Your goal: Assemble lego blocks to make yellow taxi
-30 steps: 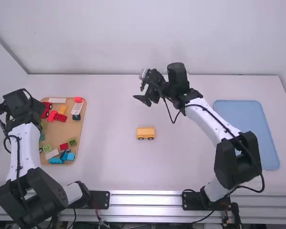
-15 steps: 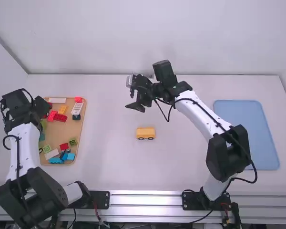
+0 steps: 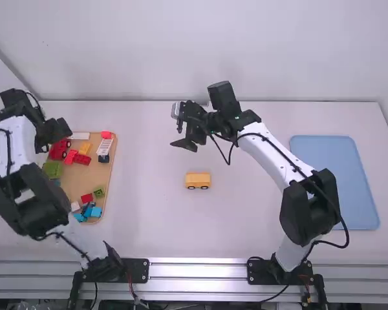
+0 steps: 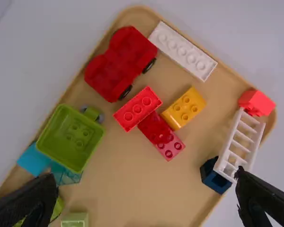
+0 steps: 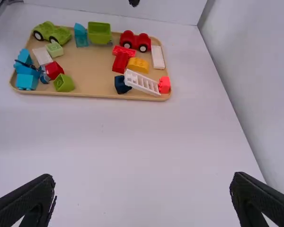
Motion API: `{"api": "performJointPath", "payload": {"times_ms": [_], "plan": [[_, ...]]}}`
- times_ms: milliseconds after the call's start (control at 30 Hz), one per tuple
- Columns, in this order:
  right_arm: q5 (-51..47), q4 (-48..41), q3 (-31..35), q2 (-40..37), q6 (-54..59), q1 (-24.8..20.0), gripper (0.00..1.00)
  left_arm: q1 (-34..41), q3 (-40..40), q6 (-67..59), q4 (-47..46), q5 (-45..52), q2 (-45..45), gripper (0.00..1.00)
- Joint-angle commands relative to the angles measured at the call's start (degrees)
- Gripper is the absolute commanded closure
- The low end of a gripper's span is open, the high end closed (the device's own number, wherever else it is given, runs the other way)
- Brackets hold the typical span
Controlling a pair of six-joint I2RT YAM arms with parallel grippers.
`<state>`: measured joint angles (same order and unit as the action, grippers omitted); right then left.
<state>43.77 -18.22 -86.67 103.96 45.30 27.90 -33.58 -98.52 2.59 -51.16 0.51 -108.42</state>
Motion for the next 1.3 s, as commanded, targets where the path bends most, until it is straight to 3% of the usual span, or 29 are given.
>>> {"api": "performJointPath", "payload": {"times_ms": [0, 167, 267, 333, 500, 767, 867, 1267], "plan": [[0.8, -0.3, -2.0, 0.4, -0.1, -0.2, 0.01, 1.6, -6.1, -6.3, -3.2, 1.6, -5.4, 0.01], [0.8, -0.2, -2.0, 0.4, -0.5, -0.2, 0.01, 4.6, -14.8, -16.4, -8.5, 1.6, -14.7, 0.0], [0.8, -0.4, -1.9, 0.4, -0.5, -0.2, 0.01, 6.8, -18.0, -23.1, -10.4, -0.2, -19.7, 0.07], [0.8, -0.7, -1.9, 0.4, -0.5, -0.2, 0.01, 8.4, -18.9, -28.2, -11.0, -4.2, -23.2, 0.16], [0.7, -1.8, -1.9, 0.4, -0.5, -0.2, 0.01, 9.2, -17.7, -38.2, -9.6, -4.3, -26.4, 0.24], [-0.9, -2.8, -1.9, 0.4, -0.4, -0.5, 0.01, 6.4, -15.3, -31.8, -1.8, -3.3, -26.6, 0.3], [-2.3, -2.8, -1.9, 0.4, -0.4, -0.5, 0.01, 5.0, -14.6, -36.7, -2.4, 2.6, -26.6, 0.32], [-2.2, -2.2, -1.9, 0.4, -0.5, -0.2, 0.01, 4.3, -11.1, -41.6, -1.6, 3.3, -26.6, 0.4]]}}
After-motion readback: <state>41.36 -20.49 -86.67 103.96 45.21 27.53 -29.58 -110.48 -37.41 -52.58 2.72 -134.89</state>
